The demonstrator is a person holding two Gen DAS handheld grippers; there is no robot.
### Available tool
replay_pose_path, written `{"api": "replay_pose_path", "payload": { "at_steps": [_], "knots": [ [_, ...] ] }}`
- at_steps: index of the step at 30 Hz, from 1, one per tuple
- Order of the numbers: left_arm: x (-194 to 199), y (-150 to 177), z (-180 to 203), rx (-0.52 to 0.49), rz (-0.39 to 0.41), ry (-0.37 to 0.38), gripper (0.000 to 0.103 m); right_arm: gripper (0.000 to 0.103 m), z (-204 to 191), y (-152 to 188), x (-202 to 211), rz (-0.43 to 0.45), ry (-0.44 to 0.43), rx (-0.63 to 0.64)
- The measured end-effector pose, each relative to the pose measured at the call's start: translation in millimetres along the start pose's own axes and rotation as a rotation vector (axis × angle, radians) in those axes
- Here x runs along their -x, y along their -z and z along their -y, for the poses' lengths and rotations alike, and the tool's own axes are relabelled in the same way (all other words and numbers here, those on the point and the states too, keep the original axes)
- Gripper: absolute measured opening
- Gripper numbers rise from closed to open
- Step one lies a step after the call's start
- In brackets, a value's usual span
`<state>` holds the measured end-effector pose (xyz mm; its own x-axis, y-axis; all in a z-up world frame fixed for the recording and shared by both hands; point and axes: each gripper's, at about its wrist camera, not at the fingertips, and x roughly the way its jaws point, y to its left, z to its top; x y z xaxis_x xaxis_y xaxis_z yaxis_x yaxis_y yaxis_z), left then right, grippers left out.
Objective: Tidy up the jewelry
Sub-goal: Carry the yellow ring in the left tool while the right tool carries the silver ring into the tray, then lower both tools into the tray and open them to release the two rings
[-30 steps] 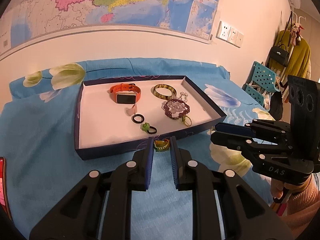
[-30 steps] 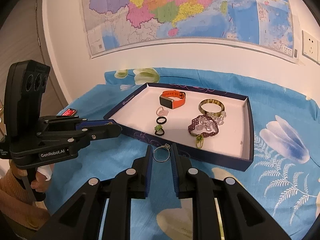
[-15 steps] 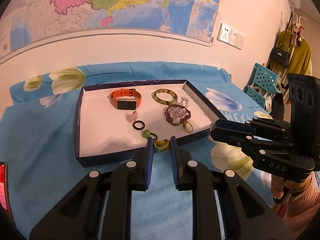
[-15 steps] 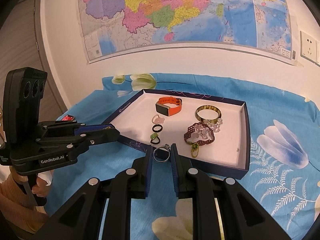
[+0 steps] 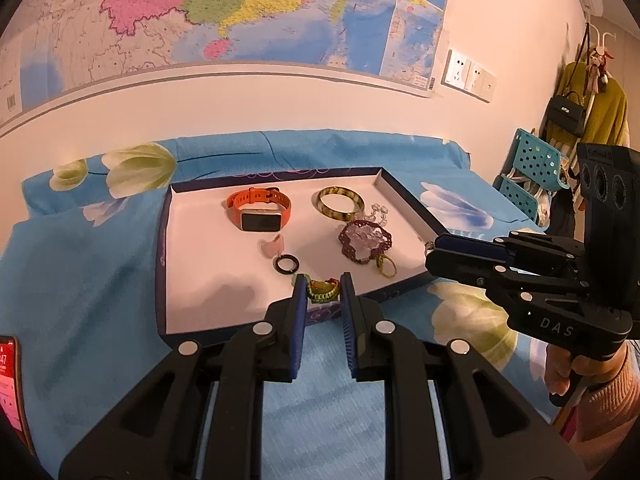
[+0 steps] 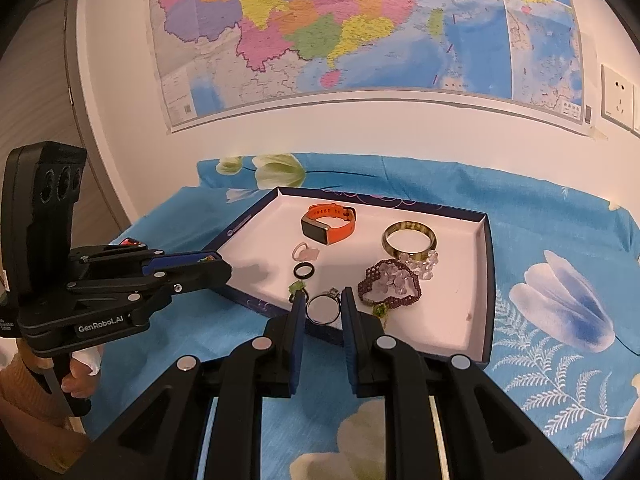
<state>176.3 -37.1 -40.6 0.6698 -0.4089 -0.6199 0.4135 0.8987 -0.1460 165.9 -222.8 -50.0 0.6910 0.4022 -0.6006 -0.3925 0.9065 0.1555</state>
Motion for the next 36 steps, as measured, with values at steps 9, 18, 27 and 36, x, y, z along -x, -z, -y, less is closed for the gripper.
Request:
{"api": "replay_pose_path", "payload": {
  "at_steps": [9,18,27,36],
  "knots": [
    [-11,-11,-8,0.009,0.000,-0.022,0.017,0.016,10,-9,-12,-0.008,0.022,-0.008],
    [-24,-17,-12,0.013,-0.011,-0.038,0.017,0.016,19,-17,-24,-0.011,0.050,-0.003],
    [-36,-21,-18,0.024,-0.023,-0.050,0.017,0.016,29,-23,-39,-0.031,0.067,-0.019],
    [-47,-24,-23,0.038,-0.035,-0.064,0.017,0.016,34,-28,-50,-0.048,0.072,-0.029]
  ]
}}
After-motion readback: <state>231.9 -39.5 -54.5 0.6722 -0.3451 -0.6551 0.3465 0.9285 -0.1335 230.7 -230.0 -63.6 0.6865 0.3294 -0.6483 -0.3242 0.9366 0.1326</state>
